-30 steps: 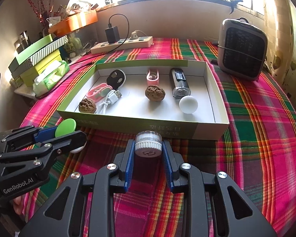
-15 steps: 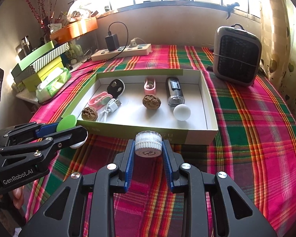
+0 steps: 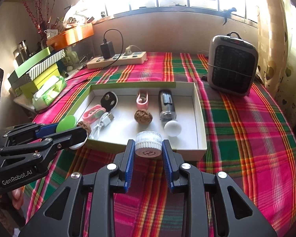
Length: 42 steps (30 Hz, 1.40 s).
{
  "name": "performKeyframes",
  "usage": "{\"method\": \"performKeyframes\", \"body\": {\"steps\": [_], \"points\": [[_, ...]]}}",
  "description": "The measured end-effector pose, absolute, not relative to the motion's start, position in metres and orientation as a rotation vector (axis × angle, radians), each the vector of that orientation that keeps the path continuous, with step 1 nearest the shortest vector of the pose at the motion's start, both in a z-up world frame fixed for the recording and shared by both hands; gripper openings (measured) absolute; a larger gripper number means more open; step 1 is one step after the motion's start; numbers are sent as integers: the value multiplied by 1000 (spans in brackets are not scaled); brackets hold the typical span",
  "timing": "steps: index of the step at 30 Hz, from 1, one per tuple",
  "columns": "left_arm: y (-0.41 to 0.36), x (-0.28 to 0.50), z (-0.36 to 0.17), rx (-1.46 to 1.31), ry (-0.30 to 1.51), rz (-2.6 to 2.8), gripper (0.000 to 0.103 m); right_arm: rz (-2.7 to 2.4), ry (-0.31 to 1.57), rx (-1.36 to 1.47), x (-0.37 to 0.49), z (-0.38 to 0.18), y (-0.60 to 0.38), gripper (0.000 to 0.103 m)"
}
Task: Organize objects
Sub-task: 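Carry the green object and white container in both grippers over the box, then lower both objects into the box and open both grippers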
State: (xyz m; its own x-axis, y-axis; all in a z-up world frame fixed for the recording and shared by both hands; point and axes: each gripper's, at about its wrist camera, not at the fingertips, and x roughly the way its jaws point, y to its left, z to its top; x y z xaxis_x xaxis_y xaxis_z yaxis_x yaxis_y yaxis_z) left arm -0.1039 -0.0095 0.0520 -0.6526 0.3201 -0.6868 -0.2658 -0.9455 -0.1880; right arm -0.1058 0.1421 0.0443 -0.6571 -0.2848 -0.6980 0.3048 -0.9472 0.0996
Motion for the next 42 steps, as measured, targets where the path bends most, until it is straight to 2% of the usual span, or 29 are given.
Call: {"method": "performKeyframes", "body": {"steps": [25,42], "points": [[-2,-150,39,-1151,-79,2570,30,-2568,54,1158,-147,32,141,29],[7,-159,25,-1181,-1,2586,30,-2532,104,1195,-156,22,132,29]]}}
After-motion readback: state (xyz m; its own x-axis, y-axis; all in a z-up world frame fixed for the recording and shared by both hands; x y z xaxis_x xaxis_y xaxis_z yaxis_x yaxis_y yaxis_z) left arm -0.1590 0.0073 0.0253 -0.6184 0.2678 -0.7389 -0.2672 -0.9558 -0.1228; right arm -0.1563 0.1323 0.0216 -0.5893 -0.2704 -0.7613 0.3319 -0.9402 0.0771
